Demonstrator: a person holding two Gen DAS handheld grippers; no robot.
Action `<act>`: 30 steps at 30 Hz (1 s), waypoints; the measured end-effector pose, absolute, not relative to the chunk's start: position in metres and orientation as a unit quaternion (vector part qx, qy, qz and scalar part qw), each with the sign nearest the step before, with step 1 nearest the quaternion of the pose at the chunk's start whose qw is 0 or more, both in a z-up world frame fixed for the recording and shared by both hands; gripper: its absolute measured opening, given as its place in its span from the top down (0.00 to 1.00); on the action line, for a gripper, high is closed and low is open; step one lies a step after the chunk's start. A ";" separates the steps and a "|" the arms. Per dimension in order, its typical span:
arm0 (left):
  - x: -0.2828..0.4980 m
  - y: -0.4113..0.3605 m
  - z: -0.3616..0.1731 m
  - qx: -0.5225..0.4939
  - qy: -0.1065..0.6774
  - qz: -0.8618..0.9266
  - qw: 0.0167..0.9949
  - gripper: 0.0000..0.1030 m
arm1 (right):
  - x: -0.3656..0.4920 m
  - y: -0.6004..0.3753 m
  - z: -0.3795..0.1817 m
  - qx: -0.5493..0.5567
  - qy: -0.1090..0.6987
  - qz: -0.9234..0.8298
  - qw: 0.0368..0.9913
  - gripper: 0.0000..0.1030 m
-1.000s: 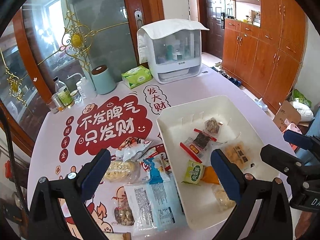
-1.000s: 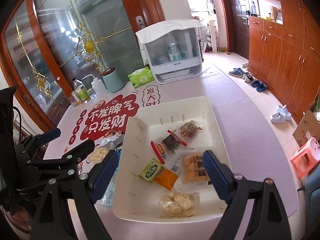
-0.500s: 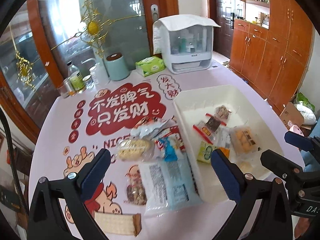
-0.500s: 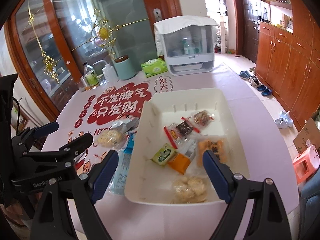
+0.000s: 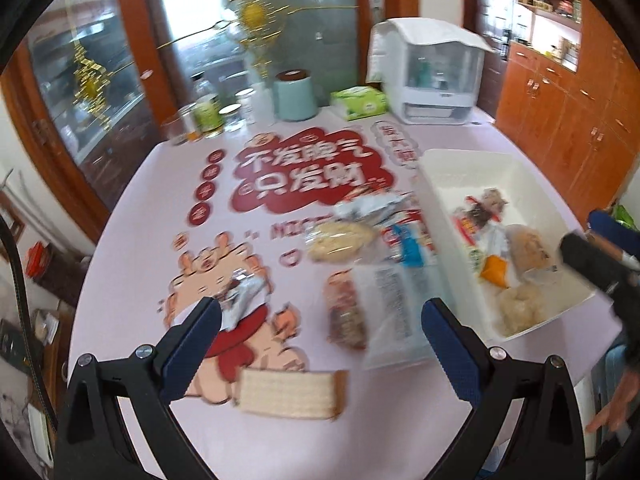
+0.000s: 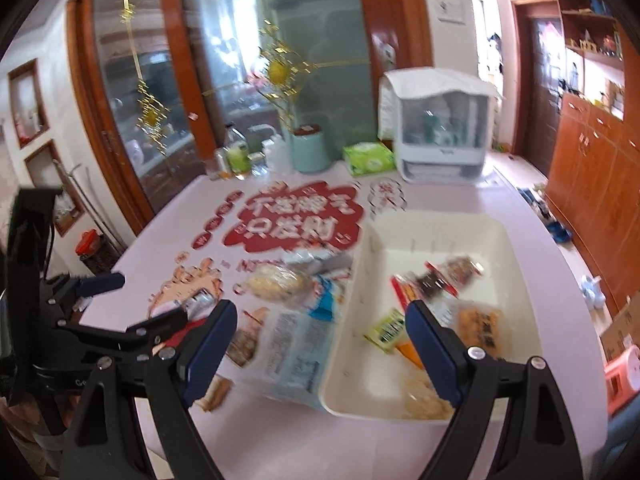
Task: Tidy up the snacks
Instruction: 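Withdraw both tools from the tray toward the remaining snacks, then grasp the brown chocolate bar with the left tool while the right tool grasps the clear crisp bag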
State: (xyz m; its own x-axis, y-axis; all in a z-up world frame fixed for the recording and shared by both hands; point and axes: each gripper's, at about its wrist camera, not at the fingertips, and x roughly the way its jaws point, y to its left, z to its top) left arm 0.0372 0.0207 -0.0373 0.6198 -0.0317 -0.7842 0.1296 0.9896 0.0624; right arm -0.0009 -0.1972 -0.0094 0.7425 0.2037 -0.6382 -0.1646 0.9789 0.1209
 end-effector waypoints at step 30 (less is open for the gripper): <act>0.185 0.134 -0.196 0.104 0.602 -0.074 0.788 0.04 | 0.193 -0.045 -0.159 -0.199 0.548 0.154 0.798 0.16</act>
State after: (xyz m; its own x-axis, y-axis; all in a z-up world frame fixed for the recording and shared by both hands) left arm 0.1852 0.1345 -0.1956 0.2642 0.0083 -0.9644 0.2424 0.9673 0.0748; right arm 0.1930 -0.0454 -0.1595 0.3528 0.0277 -0.9353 -0.4638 0.8733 -0.1491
